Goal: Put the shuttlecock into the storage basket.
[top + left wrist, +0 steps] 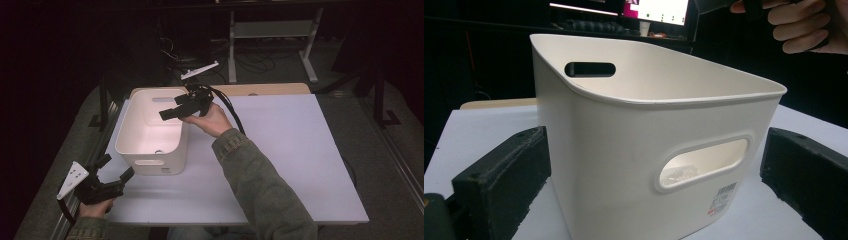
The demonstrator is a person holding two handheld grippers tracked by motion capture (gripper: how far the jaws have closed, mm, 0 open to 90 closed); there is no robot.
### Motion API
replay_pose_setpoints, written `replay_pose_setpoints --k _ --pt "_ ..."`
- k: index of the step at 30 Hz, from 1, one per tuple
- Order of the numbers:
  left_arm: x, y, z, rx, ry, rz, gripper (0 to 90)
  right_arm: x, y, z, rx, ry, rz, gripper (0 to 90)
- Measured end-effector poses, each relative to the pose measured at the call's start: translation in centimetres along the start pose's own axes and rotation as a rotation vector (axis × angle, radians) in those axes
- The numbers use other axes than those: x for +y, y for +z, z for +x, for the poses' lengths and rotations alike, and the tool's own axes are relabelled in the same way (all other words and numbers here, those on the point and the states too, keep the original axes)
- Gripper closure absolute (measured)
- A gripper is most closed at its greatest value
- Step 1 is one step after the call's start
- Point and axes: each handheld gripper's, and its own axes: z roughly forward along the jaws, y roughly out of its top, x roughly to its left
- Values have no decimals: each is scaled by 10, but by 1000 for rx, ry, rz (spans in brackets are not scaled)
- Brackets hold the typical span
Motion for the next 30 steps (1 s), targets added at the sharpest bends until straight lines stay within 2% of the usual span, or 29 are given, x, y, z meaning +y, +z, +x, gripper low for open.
replay_pose_setpoints --k 6,18,21,24,30 --pt "0 0 0 4 -3 1 0 -6 -20 -5 -23 2 -35 0" --pt "0 1 0 4 0 3 0 -25 -57 -13 -81 21 -58 0" --pt "0 0 0 4 3 6 0 -30 -65 -14 -88 21 -73 0" --pt "0 0 -1 4 -2 6 0 -35 -72 -16 -69 45 -97 0" --pt "0 1 -1 4 0 2 0 -43 -84 -18 -90 42 -102 0"
